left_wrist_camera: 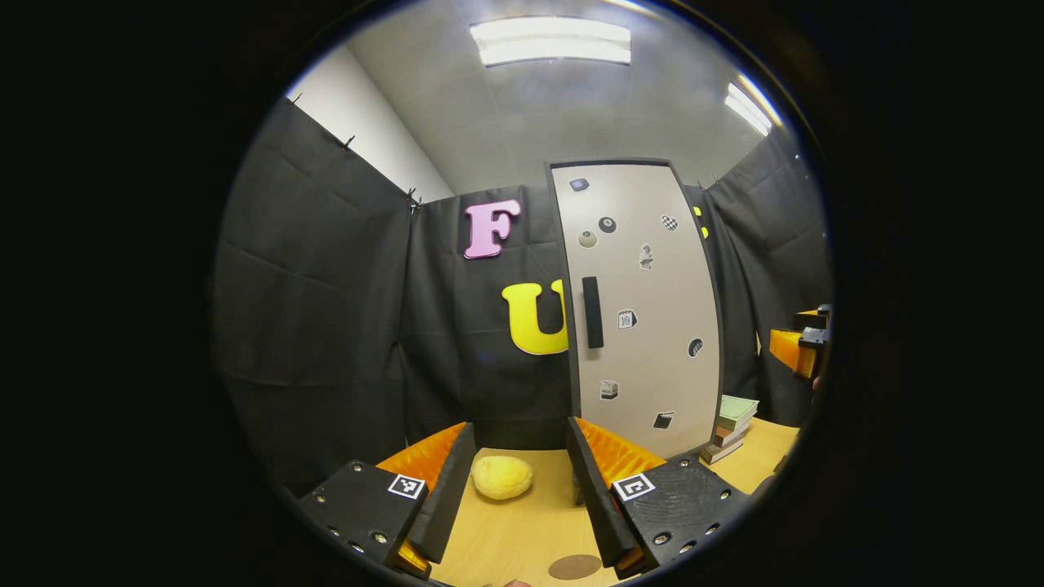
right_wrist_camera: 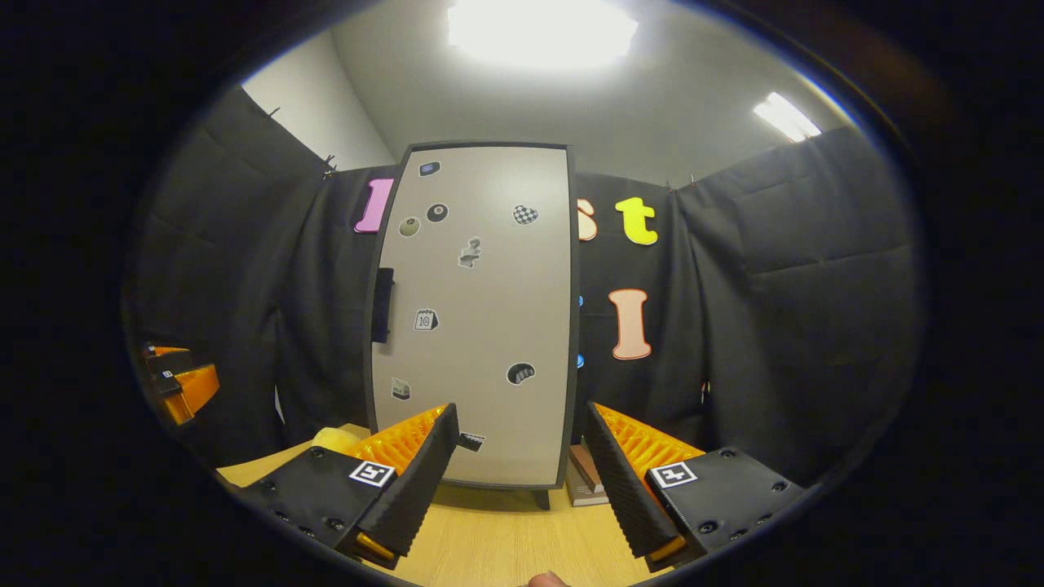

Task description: Open the cabinet door with the right hand, grasp the bottle in the cabinet with the left hand and place it on the coaster, then close the cabinet door with the right hand.

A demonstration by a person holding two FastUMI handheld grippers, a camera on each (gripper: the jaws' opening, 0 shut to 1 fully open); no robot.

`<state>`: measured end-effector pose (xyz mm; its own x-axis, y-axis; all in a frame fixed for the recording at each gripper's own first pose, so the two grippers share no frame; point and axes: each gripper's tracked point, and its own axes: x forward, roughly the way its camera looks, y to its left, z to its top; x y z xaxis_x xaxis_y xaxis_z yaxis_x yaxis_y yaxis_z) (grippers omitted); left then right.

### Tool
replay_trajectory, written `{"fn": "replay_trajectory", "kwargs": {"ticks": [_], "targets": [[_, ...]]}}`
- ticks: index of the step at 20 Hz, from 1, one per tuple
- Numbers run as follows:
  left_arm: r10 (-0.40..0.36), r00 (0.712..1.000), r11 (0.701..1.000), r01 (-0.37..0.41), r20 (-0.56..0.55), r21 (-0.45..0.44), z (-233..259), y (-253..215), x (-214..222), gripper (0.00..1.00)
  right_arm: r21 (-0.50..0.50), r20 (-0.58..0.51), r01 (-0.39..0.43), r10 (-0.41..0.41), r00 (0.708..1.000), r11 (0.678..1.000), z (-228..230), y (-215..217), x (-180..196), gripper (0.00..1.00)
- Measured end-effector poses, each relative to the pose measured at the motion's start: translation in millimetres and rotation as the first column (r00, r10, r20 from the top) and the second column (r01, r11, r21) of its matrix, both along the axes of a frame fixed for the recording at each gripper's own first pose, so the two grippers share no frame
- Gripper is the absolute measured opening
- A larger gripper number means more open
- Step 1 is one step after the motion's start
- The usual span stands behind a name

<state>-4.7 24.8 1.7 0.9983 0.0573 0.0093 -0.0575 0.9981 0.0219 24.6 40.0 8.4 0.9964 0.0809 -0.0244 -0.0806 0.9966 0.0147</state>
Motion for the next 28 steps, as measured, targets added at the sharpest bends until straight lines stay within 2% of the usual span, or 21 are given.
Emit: {"fn": "replay_trajectory", "kwargs": {"ticks": [12,19,28], "targets": [[0.134,0.991,0.991,-0.133,-0.020,0.028,-11,67,-21,0.65,0.041,0.038,-0.170,0.168,0.985,0.985,52,101,70,0.98],[0.239,0.970,0.971,-0.238,-0.047,0.040,-24,118,-40,0.65,0.075,0.039,-0.209,0.207,0.978,0.975,67,149,115,0.97],[0.346,0.935,0.938,-0.344,-0.082,0.038,-38,169,-59,0.65,0.029,0.025,-0.221,0.220,0.975,0.975,84,203,170,0.98]]}}
